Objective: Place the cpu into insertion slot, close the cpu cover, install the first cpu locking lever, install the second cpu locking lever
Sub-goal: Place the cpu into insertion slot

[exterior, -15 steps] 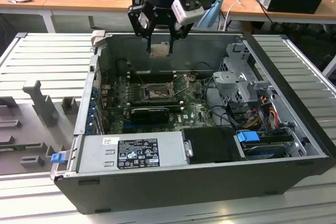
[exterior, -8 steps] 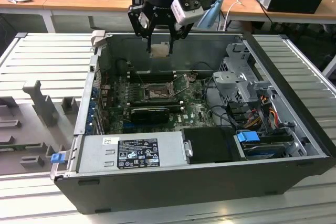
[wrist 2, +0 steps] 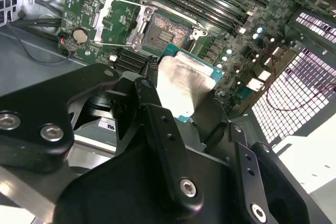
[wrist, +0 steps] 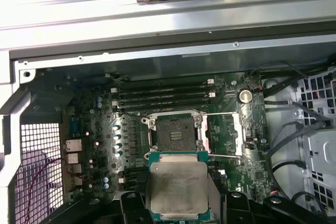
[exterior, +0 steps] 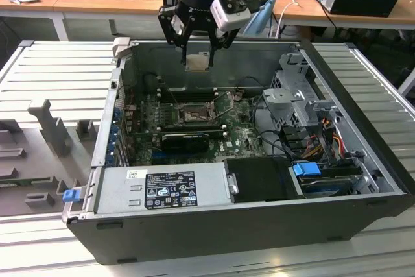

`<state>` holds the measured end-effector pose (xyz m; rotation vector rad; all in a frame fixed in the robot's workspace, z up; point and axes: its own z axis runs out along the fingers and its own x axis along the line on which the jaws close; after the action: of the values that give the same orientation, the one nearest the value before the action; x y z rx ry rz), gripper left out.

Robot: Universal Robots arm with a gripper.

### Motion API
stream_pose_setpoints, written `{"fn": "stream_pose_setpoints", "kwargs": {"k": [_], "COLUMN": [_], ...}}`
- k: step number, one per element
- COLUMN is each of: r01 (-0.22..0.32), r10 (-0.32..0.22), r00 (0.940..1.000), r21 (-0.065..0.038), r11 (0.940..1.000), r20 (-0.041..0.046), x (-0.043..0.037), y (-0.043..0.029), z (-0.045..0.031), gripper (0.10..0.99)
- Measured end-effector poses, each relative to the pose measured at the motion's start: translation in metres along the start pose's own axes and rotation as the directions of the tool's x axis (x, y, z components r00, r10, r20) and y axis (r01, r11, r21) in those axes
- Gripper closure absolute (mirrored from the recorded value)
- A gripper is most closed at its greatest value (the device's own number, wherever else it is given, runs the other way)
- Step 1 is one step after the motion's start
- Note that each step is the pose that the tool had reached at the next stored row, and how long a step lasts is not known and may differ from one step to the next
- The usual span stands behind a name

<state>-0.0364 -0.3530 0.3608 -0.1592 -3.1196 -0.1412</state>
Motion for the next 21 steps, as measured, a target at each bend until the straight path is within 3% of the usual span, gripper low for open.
{"fn": "stream_pose_setpoints", "kwargs": {"k": [21], "r01": [-0.054], "r10": [0.054], "r00": [0.9985], "r21": [-0.001], "r11": [0.9985], "r20": [0.0047], "x": [-0.0001], "y": [-0.0007], "z": [0.0027], "gripper": [0.561]}}
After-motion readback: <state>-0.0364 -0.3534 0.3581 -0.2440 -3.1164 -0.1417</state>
